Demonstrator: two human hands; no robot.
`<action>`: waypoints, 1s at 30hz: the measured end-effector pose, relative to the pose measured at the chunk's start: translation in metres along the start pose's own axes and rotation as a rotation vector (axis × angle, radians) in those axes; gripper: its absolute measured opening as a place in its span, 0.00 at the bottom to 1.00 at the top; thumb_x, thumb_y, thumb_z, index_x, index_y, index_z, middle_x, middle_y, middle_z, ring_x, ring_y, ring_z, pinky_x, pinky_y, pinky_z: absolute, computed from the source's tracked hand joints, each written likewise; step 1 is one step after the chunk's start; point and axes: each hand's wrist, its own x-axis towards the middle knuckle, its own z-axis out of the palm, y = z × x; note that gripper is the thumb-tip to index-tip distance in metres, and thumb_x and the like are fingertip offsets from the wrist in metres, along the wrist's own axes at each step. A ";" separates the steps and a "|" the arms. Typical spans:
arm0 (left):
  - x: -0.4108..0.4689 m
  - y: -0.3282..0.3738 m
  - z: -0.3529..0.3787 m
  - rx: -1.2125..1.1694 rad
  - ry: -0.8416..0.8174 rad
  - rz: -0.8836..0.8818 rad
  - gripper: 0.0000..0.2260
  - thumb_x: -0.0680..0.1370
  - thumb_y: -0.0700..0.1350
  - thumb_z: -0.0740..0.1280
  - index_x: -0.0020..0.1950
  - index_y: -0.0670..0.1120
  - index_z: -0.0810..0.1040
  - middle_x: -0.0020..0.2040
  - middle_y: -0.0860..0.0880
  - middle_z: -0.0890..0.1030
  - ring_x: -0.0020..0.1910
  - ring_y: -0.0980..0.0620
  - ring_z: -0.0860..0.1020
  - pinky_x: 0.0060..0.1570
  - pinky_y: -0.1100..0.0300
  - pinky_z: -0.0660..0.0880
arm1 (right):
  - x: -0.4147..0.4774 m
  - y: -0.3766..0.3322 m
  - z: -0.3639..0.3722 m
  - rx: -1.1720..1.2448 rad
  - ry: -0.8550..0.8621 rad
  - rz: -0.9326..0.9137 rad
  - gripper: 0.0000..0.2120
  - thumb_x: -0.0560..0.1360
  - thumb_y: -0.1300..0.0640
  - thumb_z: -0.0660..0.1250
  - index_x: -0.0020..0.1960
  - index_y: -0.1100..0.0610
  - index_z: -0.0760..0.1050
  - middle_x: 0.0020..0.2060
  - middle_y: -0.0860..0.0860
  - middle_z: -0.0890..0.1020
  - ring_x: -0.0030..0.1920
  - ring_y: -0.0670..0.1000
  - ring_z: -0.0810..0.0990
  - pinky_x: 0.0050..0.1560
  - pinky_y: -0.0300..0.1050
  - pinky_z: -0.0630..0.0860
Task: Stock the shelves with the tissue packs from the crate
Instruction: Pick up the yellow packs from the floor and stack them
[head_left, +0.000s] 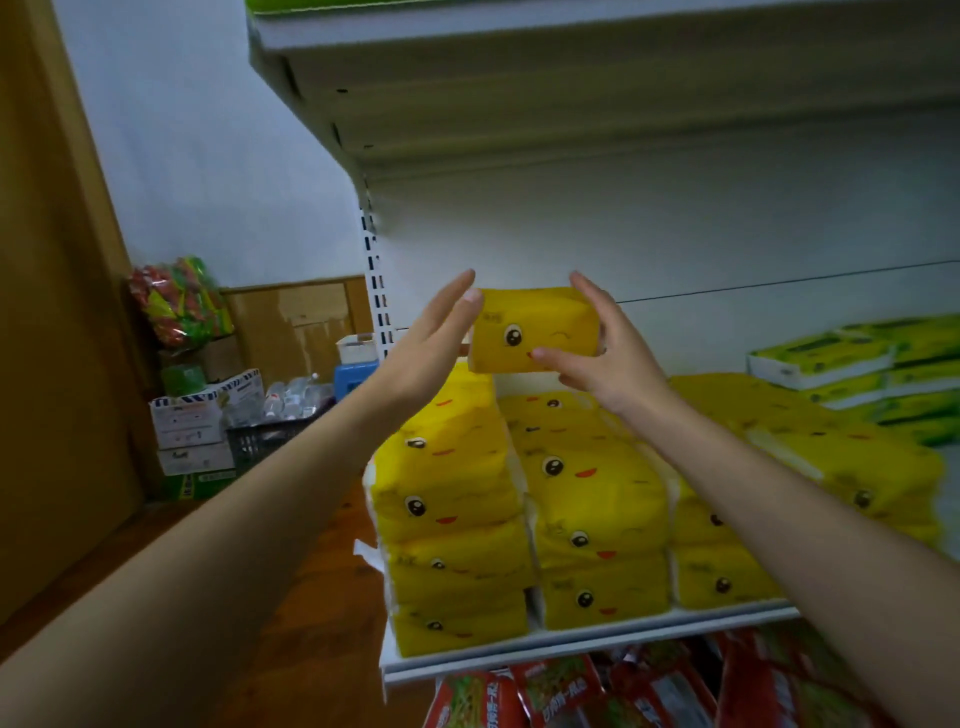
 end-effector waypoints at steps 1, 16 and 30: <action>0.007 0.000 0.011 0.030 -0.036 -0.016 0.23 0.81 0.57 0.47 0.76 0.54 0.55 0.74 0.50 0.63 0.67 0.52 0.68 0.50 0.68 0.65 | 0.002 0.009 -0.011 -0.005 0.026 0.019 0.35 0.67 0.57 0.75 0.69 0.45 0.64 0.64 0.48 0.71 0.63 0.53 0.73 0.60 0.59 0.74; 0.039 -0.073 -0.021 0.513 -0.253 -0.424 0.27 0.79 0.61 0.46 0.76 0.50 0.57 0.76 0.46 0.59 0.75 0.45 0.57 0.74 0.47 0.52 | 0.054 0.091 0.009 -0.373 0.019 0.173 0.28 0.69 0.59 0.73 0.66 0.55 0.69 0.62 0.61 0.69 0.61 0.58 0.71 0.50 0.37 0.63; 0.029 -0.089 -0.019 0.713 -0.324 -0.420 0.33 0.75 0.67 0.54 0.76 0.54 0.56 0.77 0.47 0.53 0.76 0.44 0.53 0.74 0.44 0.51 | 0.058 0.091 0.013 -0.676 -0.197 0.328 0.35 0.70 0.51 0.73 0.71 0.53 0.59 0.67 0.61 0.63 0.65 0.61 0.69 0.60 0.48 0.68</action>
